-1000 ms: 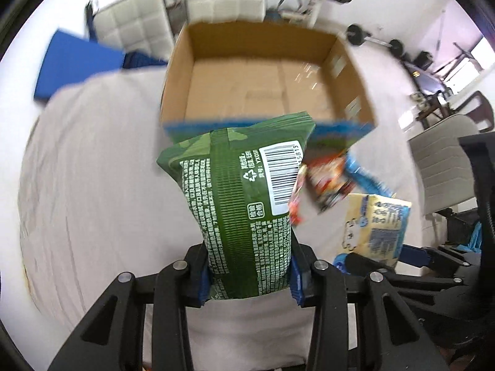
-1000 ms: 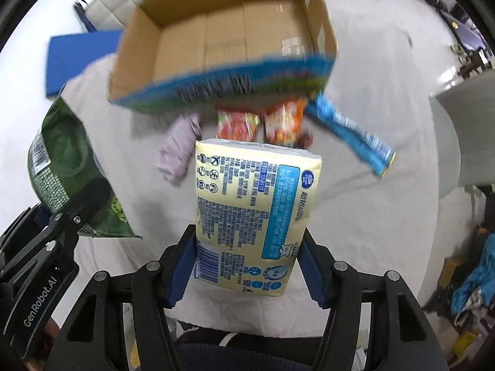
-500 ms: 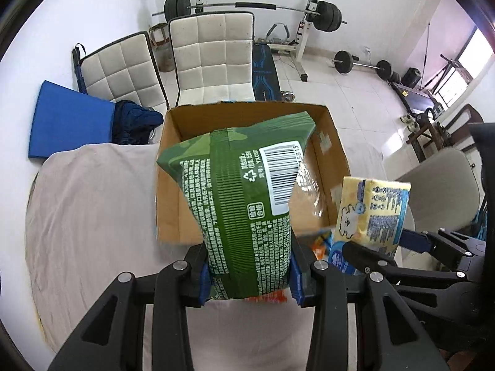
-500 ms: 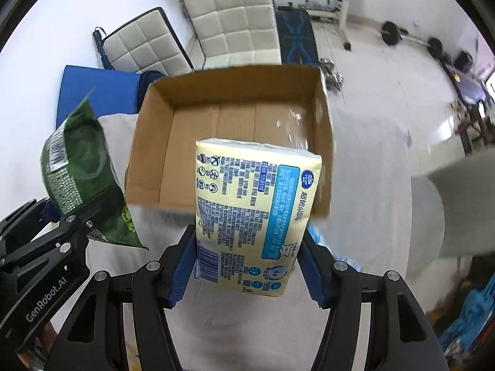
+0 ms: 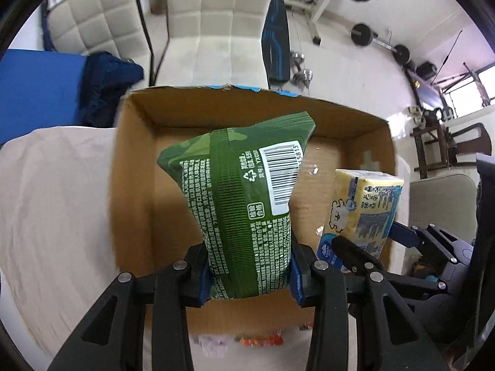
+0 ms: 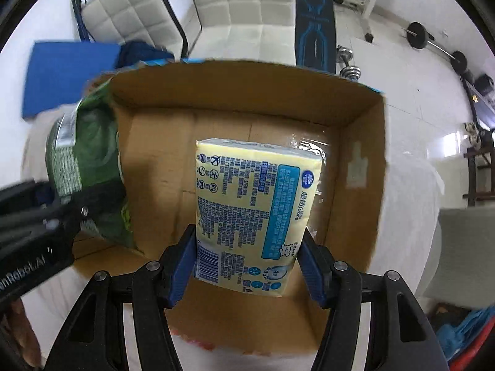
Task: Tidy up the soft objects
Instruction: 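Carry both items into the box and open both tools to release them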
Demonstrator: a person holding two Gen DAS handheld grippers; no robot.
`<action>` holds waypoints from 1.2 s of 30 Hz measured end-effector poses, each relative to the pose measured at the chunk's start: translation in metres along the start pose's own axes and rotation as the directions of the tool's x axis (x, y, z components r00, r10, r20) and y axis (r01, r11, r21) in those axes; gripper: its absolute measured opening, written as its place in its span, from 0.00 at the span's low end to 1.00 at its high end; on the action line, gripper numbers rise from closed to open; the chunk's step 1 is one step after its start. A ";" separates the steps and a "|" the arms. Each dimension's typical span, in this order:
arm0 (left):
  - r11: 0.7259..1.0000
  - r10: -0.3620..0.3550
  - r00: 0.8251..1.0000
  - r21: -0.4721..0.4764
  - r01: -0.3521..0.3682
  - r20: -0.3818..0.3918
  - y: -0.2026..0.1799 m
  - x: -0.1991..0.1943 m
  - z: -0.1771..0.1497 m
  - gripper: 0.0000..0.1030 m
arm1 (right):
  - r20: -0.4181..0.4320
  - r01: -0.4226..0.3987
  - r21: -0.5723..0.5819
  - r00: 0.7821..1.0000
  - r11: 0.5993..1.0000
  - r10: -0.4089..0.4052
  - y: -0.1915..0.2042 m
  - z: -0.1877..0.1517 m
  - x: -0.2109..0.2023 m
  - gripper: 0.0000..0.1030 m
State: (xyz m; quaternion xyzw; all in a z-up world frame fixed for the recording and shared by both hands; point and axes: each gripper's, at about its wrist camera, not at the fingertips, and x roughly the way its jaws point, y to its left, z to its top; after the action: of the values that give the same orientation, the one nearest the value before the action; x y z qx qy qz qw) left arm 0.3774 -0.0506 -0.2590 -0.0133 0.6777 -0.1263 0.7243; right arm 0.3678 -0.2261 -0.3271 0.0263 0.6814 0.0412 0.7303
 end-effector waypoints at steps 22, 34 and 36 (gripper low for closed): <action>0.996 0.036 0.981 0.092 -0.019 -0.191 -0.028 0.101 0.056 0.47 | -0.110 0.041 0.006 0.993 0.999 -0.040 0.005 0.020 0.044 0.76; 0.997 0.077 0.997 0.025 -0.076 -0.031 -0.006 0.049 0.030 0.84 | -0.091 0.053 0.078 0.995 0.996 -0.046 0.002 -0.024 0.005 1.00; 0.996 0.092 0.996 0.009 -0.092 0.019 -0.002 0.035 0.020 0.89 | -0.064 0.044 0.090 0.997 0.995 -0.039 0.006 -0.037 -0.005 1.00</action>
State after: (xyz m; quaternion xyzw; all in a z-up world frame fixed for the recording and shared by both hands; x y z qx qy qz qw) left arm 0.3981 -0.0624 -0.2914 0.0203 0.6702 -0.0959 0.7357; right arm 0.3300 -0.2218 -0.3241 0.0444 0.7054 -0.0046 0.7074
